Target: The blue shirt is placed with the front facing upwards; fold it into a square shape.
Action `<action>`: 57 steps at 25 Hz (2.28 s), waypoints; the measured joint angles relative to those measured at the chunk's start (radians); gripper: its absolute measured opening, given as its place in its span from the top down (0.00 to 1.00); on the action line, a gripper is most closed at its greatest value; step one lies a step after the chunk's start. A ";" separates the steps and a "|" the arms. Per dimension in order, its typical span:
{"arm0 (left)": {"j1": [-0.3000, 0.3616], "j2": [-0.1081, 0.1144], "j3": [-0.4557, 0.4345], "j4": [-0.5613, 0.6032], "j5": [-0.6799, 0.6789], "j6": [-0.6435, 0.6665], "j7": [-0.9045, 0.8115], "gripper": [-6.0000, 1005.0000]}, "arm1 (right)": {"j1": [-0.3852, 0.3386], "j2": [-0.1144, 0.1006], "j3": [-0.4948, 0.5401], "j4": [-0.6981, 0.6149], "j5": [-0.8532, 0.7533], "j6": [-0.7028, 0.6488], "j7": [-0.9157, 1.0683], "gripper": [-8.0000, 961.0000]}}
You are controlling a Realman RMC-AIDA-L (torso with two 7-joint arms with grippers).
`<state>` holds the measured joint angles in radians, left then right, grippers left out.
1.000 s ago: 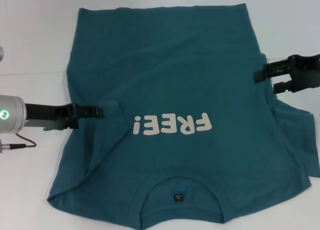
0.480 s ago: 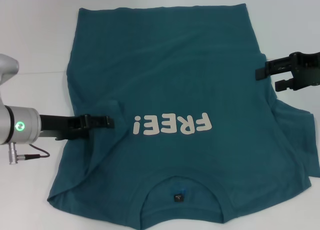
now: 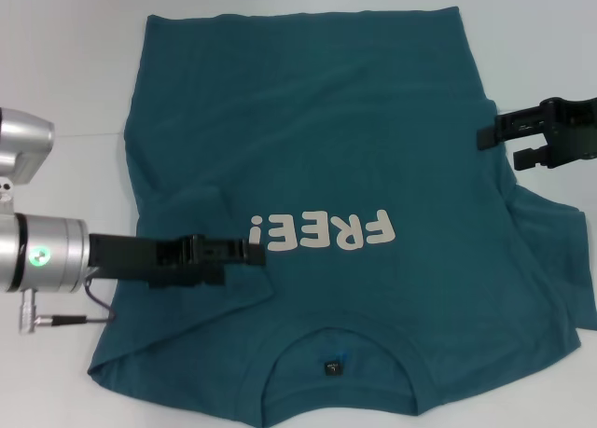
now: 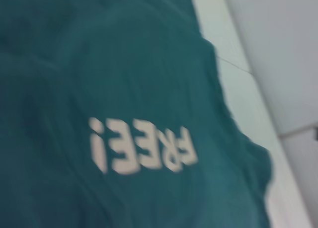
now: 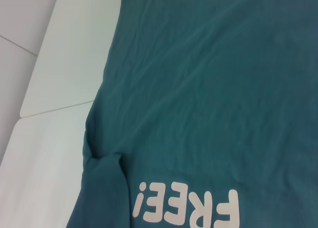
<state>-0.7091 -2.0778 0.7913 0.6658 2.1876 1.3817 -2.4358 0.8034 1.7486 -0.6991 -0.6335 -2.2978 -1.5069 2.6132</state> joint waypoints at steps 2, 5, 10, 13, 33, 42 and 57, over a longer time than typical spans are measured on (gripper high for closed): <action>0.011 0.012 -0.001 0.002 -0.020 0.106 0.005 0.06 | -0.001 0.000 0.000 0.000 0.000 0.001 -0.001 0.07; 0.037 0.012 -0.003 0.024 -0.020 0.118 -0.001 0.06 | -0.002 0.000 0.000 0.000 0.000 0.005 -0.002 0.07; 0.082 0.009 -0.064 0.068 -0.020 0.110 0.002 0.06 | -0.008 0.001 0.000 0.000 0.000 0.003 -0.008 0.07; 0.114 0.012 -0.091 0.087 -0.019 0.131 0.012 0.06 | -0.020 -0.002 -0.002 -0.001 0.000 -0.003 -0.015 0.07; 0.172 0.005 -0.175 0.140 -0.024 0.195 0.010 0.06 | -0.172 -0.073 0.084 -0.017 -0.119 -0.016 0.014 0.07; 0.170 0.005 -0.181 0.140 -0.025 0.190 0.004 0.06 | -0.195 -0.007 0.242 -0.015 -0.018 0.106 -0.070 0.07; 0.172 0.005 -0.184 0.133 -0.025 0.169 0.003 0.06 | -0.141 0.035 0.139 0.003 -0.249 0.191 0.021 0.07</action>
<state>-0.5374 -2.0724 0.6077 0.7991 2.1628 1.5510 -2.4329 0.6621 1.7839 -0.5601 -0.6303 -2.5465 -1.3155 2.6345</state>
